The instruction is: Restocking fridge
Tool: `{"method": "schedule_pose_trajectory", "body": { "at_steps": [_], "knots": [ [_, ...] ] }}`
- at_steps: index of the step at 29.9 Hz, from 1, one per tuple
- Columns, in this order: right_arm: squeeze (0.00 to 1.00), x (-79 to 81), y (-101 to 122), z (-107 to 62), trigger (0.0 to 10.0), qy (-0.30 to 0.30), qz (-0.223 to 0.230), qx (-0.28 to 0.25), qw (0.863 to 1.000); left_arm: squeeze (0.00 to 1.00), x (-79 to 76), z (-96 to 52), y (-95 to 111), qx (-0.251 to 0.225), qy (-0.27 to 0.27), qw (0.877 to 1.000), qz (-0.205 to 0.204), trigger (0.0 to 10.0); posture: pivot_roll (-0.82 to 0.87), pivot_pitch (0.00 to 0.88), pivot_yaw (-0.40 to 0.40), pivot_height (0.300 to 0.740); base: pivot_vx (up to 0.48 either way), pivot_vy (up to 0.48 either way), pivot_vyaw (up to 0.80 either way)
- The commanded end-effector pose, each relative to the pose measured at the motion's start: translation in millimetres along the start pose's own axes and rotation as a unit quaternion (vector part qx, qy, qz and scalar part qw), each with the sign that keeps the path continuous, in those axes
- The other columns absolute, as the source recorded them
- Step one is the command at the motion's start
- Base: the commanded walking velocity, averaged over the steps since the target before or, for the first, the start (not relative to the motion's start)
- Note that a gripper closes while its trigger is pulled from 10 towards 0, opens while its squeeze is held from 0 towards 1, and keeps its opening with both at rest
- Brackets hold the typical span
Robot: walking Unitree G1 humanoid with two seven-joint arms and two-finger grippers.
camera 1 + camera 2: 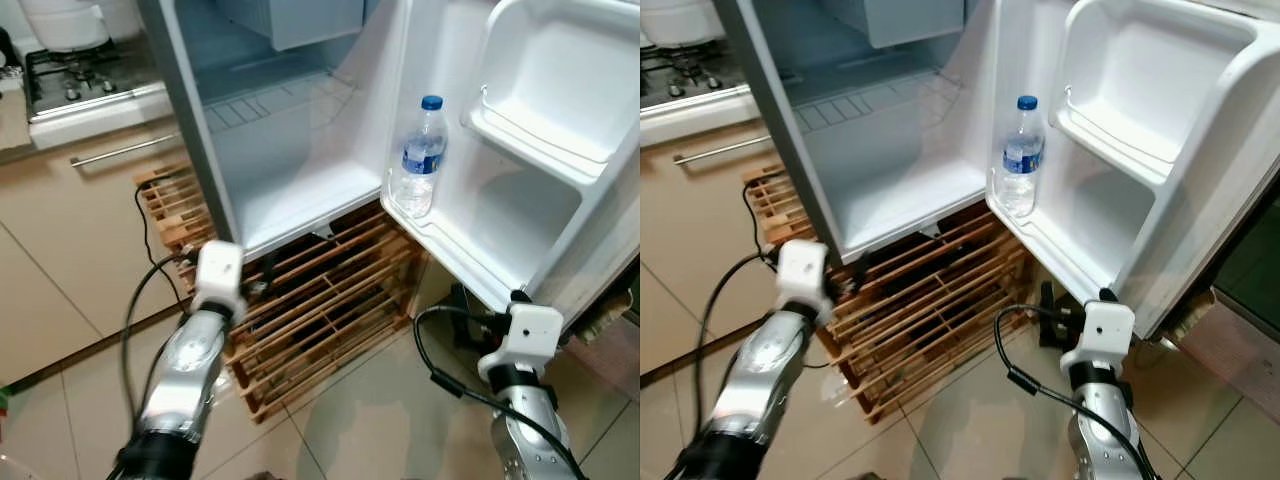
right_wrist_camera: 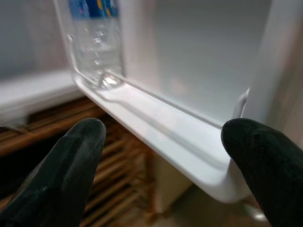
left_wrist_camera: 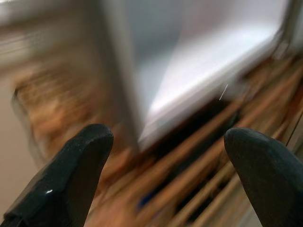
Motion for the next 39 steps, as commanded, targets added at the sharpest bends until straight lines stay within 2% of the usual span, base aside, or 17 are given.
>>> {"method": "schedule_pose_trajectory", "body": {
  "at_steps": [1, 4, 5, 9, 10, 24, 31, 39],
  "knots": [
    [0.0, -2.5, 1, 0.3, 10.0, -0.002, -0.031, -0.012, 0.999, 0.0, -6.9, -3.6, 13, -0.026, -0.029, 0.999, 0.007, 10.0, -0.06, 0.032, 0.034, 0.723, 0.0, 0.0, 0.0],
    [0.0, 2.8, 2, 3.7, 10.0, 0.011, -0.04, -0.019, 0.999, 0.0, -18.2, -0.6, 32, -0.055, -0.045, 0.998, 0.001, 10.0, -0.04, 0.035, 0.031, 0.723, 0.0, 0.0, 0.0],
    [0.0, 6.5, 4, 8.3, 10.0, 0.016, -0.034, -0.021, 0.999, 0.0, -26.1, 4.8, 47, -0.074, -0.049, 0.996, -0.001, 10.0, -0.04, 0.03, 0.031, 0.723, 0.0, 0.0, 0.0],
    [0.0, 9.9, 8, 12.7, 10.0, 0.02, -0.028, -0.028, 0.999, 0.0, -31.9, 10.3, 57, -0.087, -0.049, 0.995, 0.002, 10.0, -0.04, 0.029, 0.035, 0.723, 0.0, 0.0, 0.0],
    [0.0, 12.5, 13, 16.1, 10.0, 0.021, -0.021, -0.036, 0.999, 0.0, -35.5, 15.6, 63, -0.092, -0.05, 0.995, -0.002, 10.0, -0.04, 0.023, 0.033, 0.723, 0.0, 0.0, 0.0],
    [0.0, 20.4, 24, 23.6, 10.0, 0.034, -0.011, -0.056, 0.998, 0.0, -56.3, 28.5, 74, -0.102, -0.077, 0.992, -0.016, 10.0, -0.06, 0.0, 0.036, 0.723, -0.22, -0.168, 0.0],
    [0.0, 18.6, 22, 24.9, 10.0, 0.027, -0.014, -0.051, 0.998, 0.0, -63.8, 29.9, 79, -0.114, -0.1, 0.988, 0.001, 10.0, -0.06, 0.0, 0.049, 0.723, 0.0, -0.108, 0.0],
    [0.0, 18.7, 17, 21.0, 10.0, 0.027, -0.019, -0.044, 0.998, 0.0, -70.0, 32.8, 81, -0.113, -0.112, 0.987, -0.007, 10.0, -0.07, 0.0, 0.055, 0.723, 0.0, -0.48, 0.75]
  ]
}}
Point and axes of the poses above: a point about 5 cm out from each wrist's last joint towards the gripper, its own z axis pointing out of the wrist towards the gripper, its own y axis along the axis of the wrist's last joint, x = y × z, the point moved 4 cm from there along z, pointing out of the wrist towards the gripper, and after that the axes turned 3 degrees about -z, right-handed, at the moved point
